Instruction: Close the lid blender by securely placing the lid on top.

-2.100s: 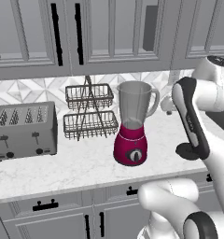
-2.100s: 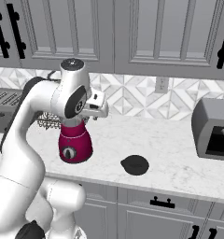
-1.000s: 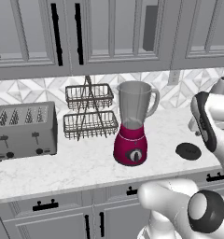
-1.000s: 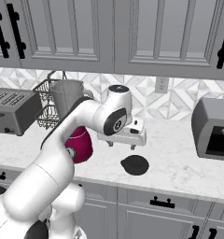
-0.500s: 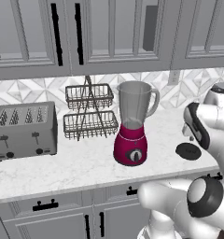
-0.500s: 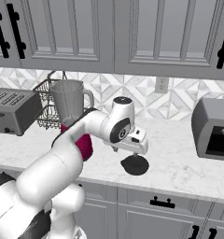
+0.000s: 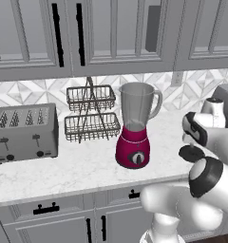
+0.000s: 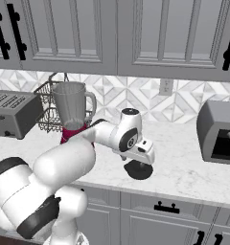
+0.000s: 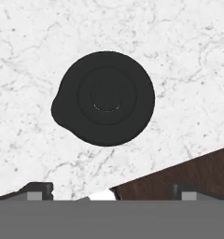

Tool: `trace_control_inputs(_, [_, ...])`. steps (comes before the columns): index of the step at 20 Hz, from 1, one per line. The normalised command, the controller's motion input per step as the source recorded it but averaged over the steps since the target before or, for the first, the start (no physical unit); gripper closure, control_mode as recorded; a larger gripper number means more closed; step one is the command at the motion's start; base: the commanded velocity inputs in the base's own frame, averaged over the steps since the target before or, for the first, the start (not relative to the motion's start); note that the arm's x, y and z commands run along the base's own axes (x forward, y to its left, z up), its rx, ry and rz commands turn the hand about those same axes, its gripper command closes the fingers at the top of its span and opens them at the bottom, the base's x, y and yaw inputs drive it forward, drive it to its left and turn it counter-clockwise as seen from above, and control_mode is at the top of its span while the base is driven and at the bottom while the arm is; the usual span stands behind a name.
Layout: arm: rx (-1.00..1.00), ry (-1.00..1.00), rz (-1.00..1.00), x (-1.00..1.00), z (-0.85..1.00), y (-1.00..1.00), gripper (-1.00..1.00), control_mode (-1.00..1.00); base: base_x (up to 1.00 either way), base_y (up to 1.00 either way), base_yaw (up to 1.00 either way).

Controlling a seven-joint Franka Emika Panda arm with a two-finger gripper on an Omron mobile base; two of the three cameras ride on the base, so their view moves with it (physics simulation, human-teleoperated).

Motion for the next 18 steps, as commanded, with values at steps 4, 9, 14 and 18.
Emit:
trace_control_inputs(4, [0.0, 0.05, -0.04, 0.23, -0.43, -0.16, -1.0, -1.0, 0.0, 0.0, 0.0])
trace_control_inputs(9, [0.01, 0.05, -0.02, 0.11, -0.27, -0.1, -1.0, -1.0, 0.0, 0.0, 0.0])
trace_control_inputs(14, [0.0, 0.04, 0.0, 0.03, -0.09, 0.0, -1.0, -1.0, 0.0, 0.0, 0.0])
trace_control_inputs(18, [0.0, 0.0, 0.0, 0.19, -0.21, 0.0, -1.0, -1.0, 0.0, 0.0, 0.0])
